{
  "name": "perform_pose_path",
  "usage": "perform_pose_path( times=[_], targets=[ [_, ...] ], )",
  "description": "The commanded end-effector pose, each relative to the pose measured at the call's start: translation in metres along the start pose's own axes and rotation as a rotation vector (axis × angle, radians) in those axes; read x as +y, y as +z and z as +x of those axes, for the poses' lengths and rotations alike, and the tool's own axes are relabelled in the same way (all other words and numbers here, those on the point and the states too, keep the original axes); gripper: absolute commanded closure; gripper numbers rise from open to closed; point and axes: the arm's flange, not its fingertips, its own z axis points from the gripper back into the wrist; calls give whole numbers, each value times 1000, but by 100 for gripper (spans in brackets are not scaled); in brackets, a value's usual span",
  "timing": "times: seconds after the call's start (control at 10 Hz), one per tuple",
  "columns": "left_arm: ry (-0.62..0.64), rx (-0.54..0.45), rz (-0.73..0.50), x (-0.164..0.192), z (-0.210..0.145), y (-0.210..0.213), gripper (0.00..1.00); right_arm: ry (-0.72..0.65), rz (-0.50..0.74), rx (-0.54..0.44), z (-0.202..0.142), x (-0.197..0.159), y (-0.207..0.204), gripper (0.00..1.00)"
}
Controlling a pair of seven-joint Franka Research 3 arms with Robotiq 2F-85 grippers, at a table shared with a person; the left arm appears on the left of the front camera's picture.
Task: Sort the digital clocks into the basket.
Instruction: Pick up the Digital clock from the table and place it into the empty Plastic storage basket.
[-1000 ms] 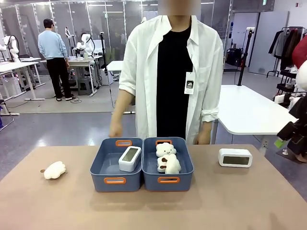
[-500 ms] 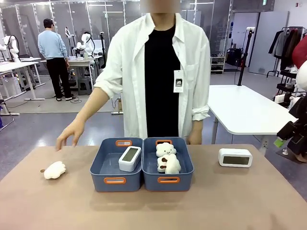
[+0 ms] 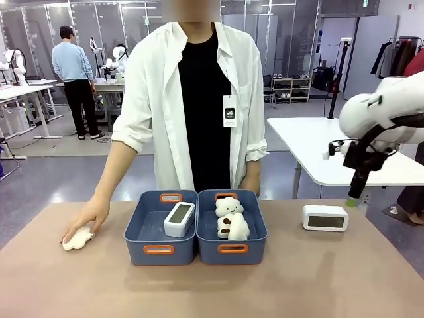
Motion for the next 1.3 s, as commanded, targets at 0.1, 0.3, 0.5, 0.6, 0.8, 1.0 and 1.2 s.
perform_pose_path(
  times=[0.1, 0.3, 0.5, 0.6, 0.8, 1.0, 1.2],
  targets=[
    [0, 6, 2, -4, -4, 0, 7, 202, -14, 62, 19, -40, -19, 0],
    [0, 6, 2, -4, -4, 0, 7, 274, 10, 48, 39, -46, -33, 0],
    [0, 6, 2, -4, -4, 0, 7, 337, 96, 64, 57, -48, -58, 0],
    [0, 6, 2, -4, -4, 0, 7, 338, 112, 57, 60, -52, -66, 0],
    [0, 6, 2, -4, -4, 0, 7, 340, 149, 90, 64, -53, -86, 0],
    [0, 6, 2, -4, -4, 0, 7, 333, 178, 97, 67, -51, -108, 0],
    [0, 6, 2, -4, -4, 0, 7, 310, 197, 85, 61, -53, -120, 0]
  ],
)
